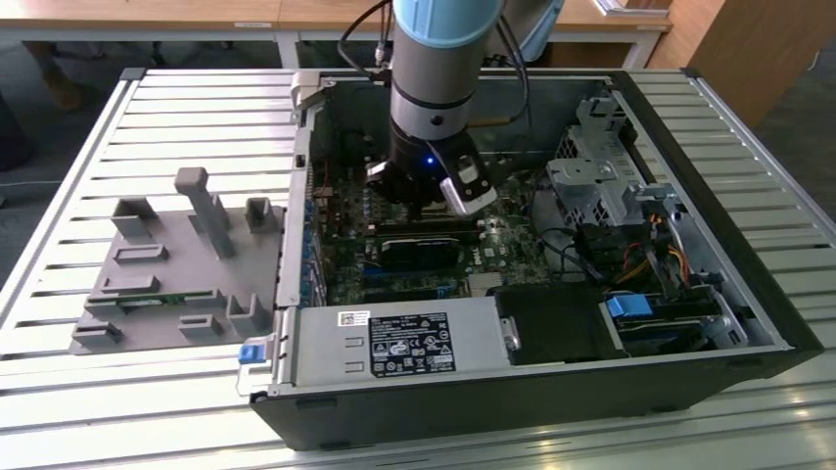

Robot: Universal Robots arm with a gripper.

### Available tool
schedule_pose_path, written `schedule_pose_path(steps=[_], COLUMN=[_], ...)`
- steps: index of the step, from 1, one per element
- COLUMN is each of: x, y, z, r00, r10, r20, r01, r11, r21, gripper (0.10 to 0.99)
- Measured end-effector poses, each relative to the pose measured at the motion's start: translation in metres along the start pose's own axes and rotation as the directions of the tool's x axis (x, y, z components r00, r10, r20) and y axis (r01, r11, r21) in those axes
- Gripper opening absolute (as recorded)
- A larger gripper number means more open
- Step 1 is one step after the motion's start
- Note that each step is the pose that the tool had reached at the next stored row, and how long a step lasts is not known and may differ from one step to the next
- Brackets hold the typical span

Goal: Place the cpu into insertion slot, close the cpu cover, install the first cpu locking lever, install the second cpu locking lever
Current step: 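Install the second cpu locking lever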

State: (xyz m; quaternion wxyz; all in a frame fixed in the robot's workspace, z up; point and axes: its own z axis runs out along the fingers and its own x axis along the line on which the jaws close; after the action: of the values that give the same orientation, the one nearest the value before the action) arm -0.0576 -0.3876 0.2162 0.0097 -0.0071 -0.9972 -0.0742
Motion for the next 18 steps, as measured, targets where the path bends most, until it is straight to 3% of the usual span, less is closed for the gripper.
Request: schedule_pose_path(steps=[11, 16, 18], x=[0.0044, 0.0054, 0.0066], y=[-0.0039, -0.0118, -0.013], z=[0.0117, 0.0119, 0.012], r00=[0.9998, 0.9998, 0.9998], r10=[-0.02, -0.021, -0.022], r20=[-0.0031, -0.0029, -0.0028], r01=[0.02, 0.021, 0.021], r11=[0.9994, 0.9985, 0.9976], r21=[-0.028, -0.05, -0.065], gripper=[0.106, 0.106, 0.106])
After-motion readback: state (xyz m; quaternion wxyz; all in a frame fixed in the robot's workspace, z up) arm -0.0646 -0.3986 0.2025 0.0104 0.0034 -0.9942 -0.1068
